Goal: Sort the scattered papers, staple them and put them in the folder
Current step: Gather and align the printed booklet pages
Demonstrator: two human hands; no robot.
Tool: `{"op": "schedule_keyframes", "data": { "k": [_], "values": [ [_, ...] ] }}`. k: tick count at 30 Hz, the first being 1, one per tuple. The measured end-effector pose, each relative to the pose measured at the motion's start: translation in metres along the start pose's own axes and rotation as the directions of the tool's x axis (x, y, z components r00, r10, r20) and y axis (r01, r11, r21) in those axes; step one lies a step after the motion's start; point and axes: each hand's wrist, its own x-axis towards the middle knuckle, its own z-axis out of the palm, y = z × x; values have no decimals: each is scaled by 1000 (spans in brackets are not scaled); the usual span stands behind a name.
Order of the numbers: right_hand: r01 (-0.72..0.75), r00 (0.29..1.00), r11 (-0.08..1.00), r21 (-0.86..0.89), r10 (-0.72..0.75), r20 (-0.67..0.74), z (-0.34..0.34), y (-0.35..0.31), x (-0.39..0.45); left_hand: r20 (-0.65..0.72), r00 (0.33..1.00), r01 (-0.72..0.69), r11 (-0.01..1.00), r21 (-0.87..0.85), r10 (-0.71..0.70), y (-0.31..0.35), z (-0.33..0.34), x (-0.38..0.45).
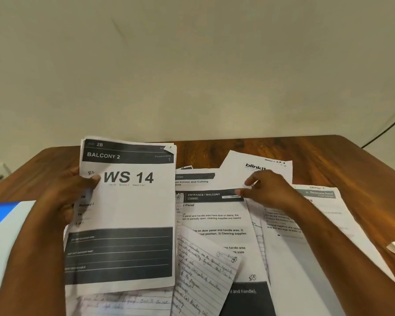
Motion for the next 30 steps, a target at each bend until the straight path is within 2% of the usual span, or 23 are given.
{"op": "schedule_keyframes", "data": {
  "k": [6, 12, 16, 20, 22, 24, 26, 28, 30],
  "values": [
    [-25, 1000, 989, 149, 23, 14, 22, -8, 0, -5, 1000, 17, 1000, -5, -17, 2, 5, -3],
    [0, 1000, 998, -67, 0, 3, 3, 3, 1, -18, 1000, 5, 1000, -10, -5, 1, 6, -5],
    [-61, 991, 959, -275, 25, -132, -20, 18, 3, -48, 999, 1, 1000, -16, -2, 1, 3, -10],
    [-119, 961, 944, -309, 30, -276, -28, 27, 0, -74, 997, -5, 999, 34, 8, 7, 3, -24],
    [-95, 929, 949, -302, -25, -370, -26, 21, -5, -82, 997, 8, 998, 56, -4, 10, 4, -31],
    [-9, 904, 945, -328, -133, -407, -23, 9, -9, -88, 996, -22, 994, 107, 32, 13, 4, -39],
    [35, 930, 950, -312, -145, -337, -25, 0, -13, -99, 993, -56, 990, 132, 69, 17, 7, -48],
    [15, 972, 961, -277, -79, -223, -32, -3, -15, -115, 993, -26, 994, 109, 38, 15, 5, -45],
    [-15, 990, 956, -293, -26, -137, -40, 0, -17, -128, 992, 21, 998, 63, -13, -14, -12, -1]
  ]
}}
